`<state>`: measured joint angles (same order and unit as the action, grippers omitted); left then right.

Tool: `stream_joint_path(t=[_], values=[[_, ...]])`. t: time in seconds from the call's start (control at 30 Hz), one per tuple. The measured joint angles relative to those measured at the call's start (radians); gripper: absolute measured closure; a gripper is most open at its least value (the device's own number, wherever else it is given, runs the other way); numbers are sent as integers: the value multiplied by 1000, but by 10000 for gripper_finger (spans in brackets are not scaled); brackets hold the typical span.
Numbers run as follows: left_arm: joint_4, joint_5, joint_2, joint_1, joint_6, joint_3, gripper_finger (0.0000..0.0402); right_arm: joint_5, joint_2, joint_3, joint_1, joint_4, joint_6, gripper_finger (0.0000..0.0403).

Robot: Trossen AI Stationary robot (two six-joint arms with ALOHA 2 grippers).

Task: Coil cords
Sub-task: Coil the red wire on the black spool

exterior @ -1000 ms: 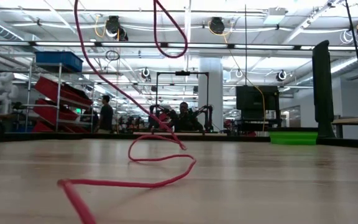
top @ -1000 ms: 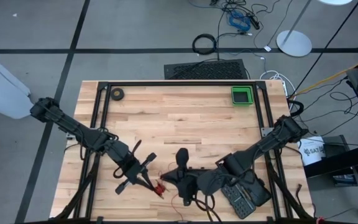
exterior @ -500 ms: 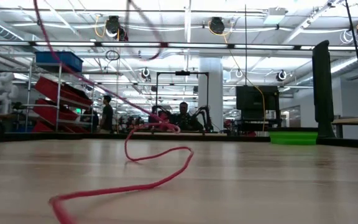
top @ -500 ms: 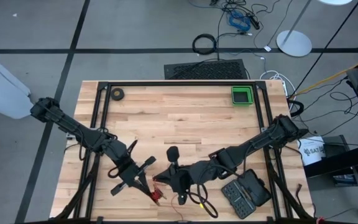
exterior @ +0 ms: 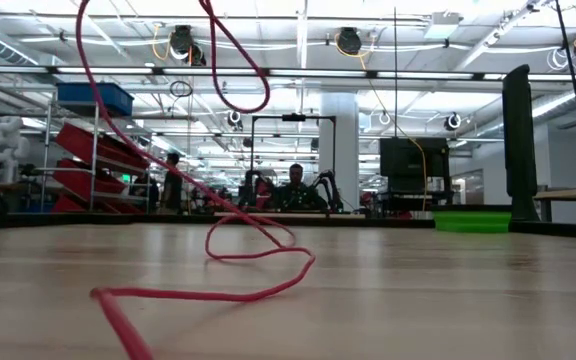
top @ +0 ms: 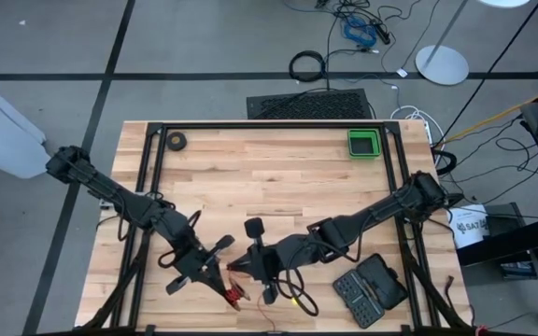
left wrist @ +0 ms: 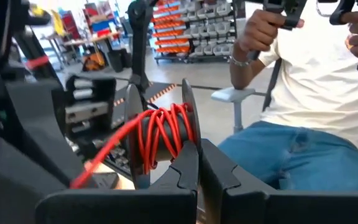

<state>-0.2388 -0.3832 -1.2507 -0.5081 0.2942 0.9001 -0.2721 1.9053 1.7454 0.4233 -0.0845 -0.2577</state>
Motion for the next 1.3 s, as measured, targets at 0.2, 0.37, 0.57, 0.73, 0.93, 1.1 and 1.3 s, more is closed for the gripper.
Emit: stream_joint_path(t=[0.2, 0.37, 0.57, 0.73, 0.93, 1.1, 1.3], values=[[-56, -3, 0, -1, 9, 0, 401, 101, 0, 0, -16, -3, 42, 402], [-97, -6, 0, -2, 11, 0, 401, 156, 0, 0, -22, -31, 103, 400], [-143, 19, 0, -8, 52, -1, 401, 189, 0, 3, -21, -146, 158, 398], [-168, 162, 14, -27, 101, 0, 401, 295, 4, -2, -18, -268, 218, 385], [-210, 300, 56, -76, 114, 1, 401, 330, 4, -2, 18, -404, 314, 350], [-173, 390, 86, -111, 114, 1, 402, 326, -1, -2, 47, -477, 360, 309], [-173, 416, 101, -136, 115, 1, 402, 173, -12, -1, 63, -453, 311, 272]])
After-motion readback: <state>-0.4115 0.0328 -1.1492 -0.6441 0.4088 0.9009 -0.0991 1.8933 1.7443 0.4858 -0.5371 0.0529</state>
